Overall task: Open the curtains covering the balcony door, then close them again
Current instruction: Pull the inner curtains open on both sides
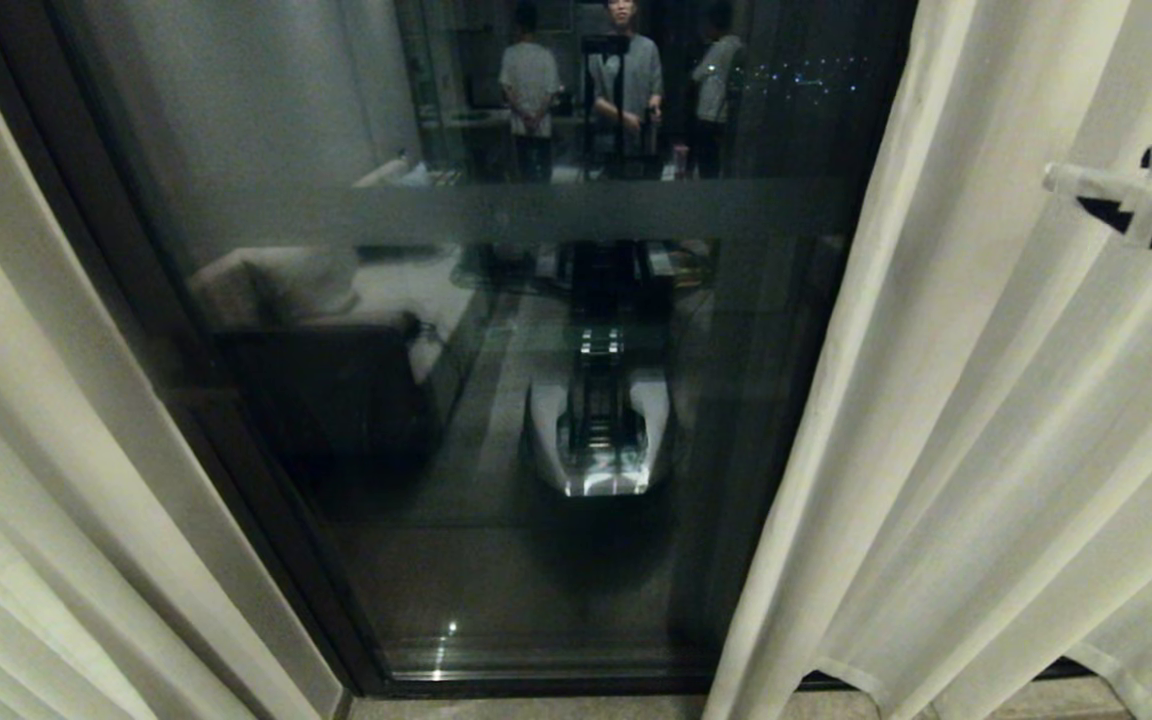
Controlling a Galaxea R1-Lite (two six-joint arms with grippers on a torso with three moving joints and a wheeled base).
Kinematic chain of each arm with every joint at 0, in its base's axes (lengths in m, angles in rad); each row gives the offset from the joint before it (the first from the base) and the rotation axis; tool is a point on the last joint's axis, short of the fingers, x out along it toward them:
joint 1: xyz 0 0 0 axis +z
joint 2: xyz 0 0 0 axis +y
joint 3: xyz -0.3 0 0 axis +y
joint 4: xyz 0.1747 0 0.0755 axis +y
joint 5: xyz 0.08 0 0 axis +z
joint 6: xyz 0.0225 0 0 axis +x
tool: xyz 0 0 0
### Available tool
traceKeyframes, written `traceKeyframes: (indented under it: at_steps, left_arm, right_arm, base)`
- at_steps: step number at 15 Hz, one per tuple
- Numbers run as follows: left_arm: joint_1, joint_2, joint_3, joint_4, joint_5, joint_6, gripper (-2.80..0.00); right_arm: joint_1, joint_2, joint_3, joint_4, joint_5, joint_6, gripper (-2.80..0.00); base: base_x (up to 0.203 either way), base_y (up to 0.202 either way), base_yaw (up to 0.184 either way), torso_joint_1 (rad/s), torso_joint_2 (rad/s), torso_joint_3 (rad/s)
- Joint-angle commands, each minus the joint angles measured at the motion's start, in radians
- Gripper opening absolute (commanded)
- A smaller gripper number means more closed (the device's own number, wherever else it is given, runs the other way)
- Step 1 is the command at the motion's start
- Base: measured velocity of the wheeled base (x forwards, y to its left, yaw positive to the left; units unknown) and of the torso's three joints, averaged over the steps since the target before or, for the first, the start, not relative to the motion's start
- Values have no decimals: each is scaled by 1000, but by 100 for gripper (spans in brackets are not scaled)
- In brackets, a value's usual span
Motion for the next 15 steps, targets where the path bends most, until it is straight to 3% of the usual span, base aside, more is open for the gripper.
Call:
traceKeyframes:
  at_steps: [1, 4, 15]
  left_arm:
    - [0, -1, 0, 0, 0, 0, -280]
    - [0, -1, 0, 0, 0, 0, -280]
    - [0, -1, 0, 0, 0, 0, -280]
  right_arm:
    - [-3, 78, -42, -7, -51, -18, 0]
    - [-3, 147, -104, -31, -109, -16, 0]
    - [-8, 434, -437, -55, -152, -10, 0]
  base:
    - [0, 0, 0, 0, 0, 0]
    - [0, 0, 0, 0, 0, 0]
    - [0, 0, 0, 0, 0, 0]
